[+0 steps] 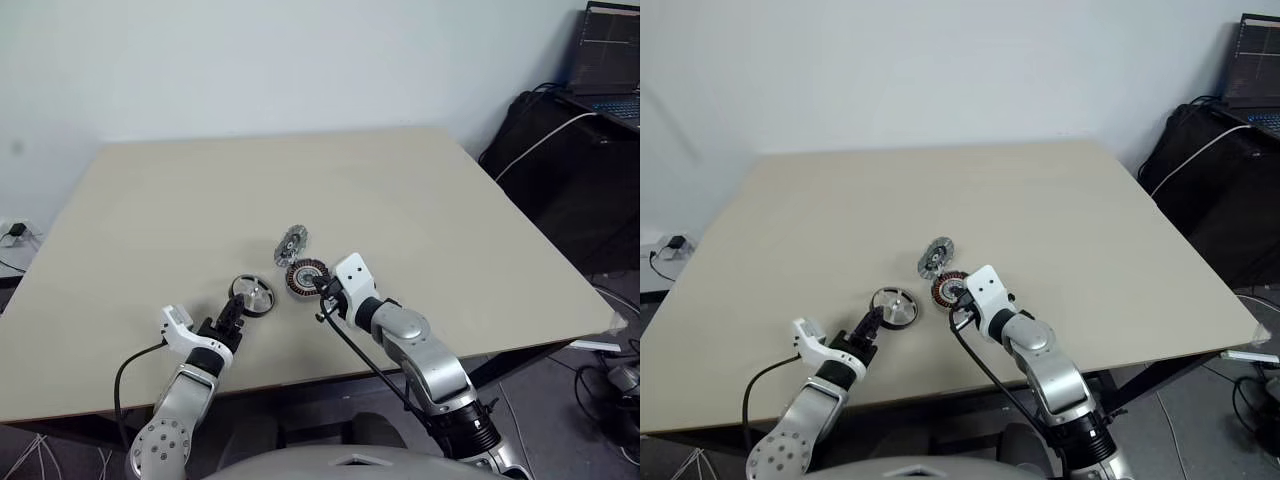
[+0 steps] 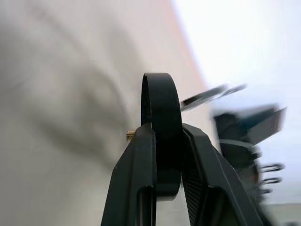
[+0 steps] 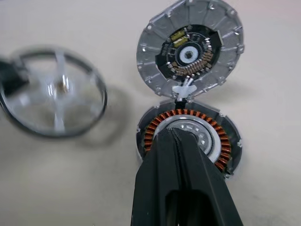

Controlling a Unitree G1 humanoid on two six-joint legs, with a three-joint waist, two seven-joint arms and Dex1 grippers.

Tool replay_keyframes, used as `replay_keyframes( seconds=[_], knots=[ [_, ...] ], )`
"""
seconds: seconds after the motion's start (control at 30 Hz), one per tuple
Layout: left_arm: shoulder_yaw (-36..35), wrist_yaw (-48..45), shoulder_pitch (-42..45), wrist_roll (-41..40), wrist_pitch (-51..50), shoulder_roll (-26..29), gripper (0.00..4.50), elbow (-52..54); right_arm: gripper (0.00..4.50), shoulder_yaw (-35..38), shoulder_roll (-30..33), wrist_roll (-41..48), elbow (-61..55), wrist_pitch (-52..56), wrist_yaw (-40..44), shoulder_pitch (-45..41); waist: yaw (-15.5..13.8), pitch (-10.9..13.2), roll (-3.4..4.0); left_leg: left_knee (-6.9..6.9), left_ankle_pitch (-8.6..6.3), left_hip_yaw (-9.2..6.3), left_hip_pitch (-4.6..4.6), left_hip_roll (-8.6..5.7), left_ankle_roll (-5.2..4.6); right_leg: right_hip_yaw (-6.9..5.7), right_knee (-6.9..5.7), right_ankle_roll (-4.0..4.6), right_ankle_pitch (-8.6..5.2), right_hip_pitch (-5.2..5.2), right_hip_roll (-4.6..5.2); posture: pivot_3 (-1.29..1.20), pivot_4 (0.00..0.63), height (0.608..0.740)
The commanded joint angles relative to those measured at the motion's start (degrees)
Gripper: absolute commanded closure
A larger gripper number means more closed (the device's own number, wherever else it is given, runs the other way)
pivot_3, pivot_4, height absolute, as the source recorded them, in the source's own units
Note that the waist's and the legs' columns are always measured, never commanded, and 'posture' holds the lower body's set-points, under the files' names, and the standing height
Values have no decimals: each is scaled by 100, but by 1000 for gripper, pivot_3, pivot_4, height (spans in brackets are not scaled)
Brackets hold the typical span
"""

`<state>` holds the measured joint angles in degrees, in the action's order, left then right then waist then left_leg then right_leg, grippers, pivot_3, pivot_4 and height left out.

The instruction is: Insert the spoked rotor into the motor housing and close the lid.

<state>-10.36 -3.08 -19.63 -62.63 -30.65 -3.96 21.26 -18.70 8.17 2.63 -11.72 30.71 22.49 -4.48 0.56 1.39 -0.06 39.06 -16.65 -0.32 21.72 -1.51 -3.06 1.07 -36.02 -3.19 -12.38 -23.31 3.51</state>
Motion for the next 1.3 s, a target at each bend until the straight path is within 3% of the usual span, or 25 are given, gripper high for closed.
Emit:
replay_keyframes(
  seconds=[0.03,0.37,0.73,1.3],
  knots=[
    [290,-158,253,-449,19,-350,4065,352,4500,25,-12,30,-159,-10,-14,-93,3,0,0,0,-1,1,0,-1,-1,1,1,0,0,0,0,0,0,740],
    [1064,-354,838,-1046,-538,-89,4065,-101,4500,273,144,91,-381,53,-76,97,8,1,-1,1,2,1,-1,-1,-3,1,1,-1,0,2,-9,0,0,740],
    [694,-314,1935,-598,-550,-109,4065,-1581,4500,528,649,215,-860,309,37,651,10,2,-2,4,6,0,-7,-3,-4,3,2,-15,-6,16,-16,0,0,740],
    [493,-518,2189,39,-107,-608,4065,-2817,4500,568,789,392,-1068,304,147,954,-4,3,-5,4,6,-8,-14,-2,-4,-1,6,-24,-11,37,-13,0,0,740]
  ],
)
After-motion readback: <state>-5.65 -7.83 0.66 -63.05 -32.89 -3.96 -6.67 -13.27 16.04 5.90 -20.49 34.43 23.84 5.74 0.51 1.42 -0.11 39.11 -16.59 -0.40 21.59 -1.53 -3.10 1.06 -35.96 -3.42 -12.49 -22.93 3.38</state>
